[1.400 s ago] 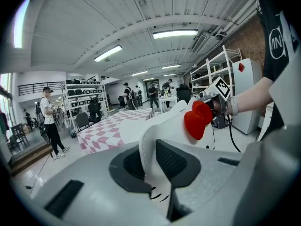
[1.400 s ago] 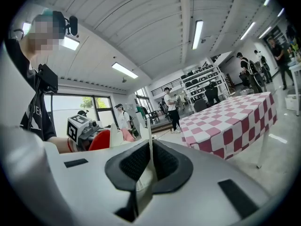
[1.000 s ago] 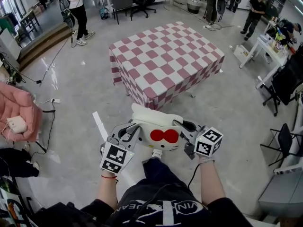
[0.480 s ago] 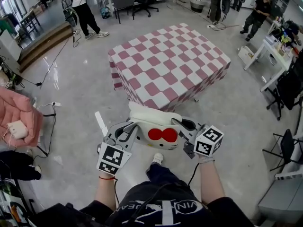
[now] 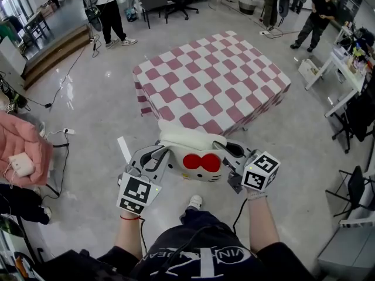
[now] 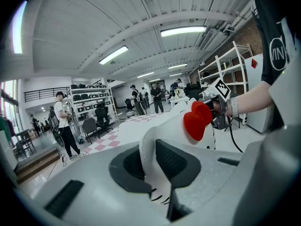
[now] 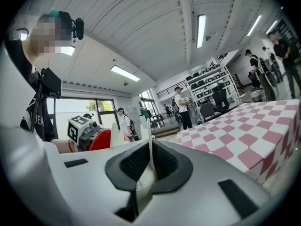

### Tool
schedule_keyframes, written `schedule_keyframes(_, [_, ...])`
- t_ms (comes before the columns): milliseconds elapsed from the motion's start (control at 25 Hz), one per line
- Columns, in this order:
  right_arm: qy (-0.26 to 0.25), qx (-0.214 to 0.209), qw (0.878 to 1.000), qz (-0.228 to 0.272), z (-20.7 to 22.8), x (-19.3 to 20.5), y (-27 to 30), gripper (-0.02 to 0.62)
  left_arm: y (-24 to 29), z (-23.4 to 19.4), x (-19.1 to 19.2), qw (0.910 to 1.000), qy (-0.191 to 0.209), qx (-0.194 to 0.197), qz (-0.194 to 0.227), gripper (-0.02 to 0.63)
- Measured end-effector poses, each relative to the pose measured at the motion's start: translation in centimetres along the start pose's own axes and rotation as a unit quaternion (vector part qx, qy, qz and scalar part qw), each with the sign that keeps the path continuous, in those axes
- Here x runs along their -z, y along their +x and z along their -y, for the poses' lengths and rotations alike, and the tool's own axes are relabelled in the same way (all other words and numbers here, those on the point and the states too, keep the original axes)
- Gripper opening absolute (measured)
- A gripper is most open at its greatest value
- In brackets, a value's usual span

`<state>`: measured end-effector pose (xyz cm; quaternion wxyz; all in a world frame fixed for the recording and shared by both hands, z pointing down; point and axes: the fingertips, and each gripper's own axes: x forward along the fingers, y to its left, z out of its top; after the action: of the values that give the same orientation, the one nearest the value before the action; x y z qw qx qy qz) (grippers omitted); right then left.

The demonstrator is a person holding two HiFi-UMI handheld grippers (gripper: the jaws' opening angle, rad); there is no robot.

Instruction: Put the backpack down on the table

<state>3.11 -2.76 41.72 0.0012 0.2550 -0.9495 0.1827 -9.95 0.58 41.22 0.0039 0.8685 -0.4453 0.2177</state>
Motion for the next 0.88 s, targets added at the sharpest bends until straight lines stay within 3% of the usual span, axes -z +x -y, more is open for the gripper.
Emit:
schedule_keyframes(640, [-0.005, 0.006, 1.000, 0.022, 7.2, -4.5, 2.3, 0.011, 7.2, -4.3, -4.1, 0.9996, 0.019, 0.001, 0.019, 0.048])
schedule_keyframes(880, [-0.007, 0.014, 0.999, 0.029, 7.0, -6.2, 2.2, 0.011, 6.8, -4.9, -5.8, 0.9992, 0.023, 0.005, 0.032, 0.048])
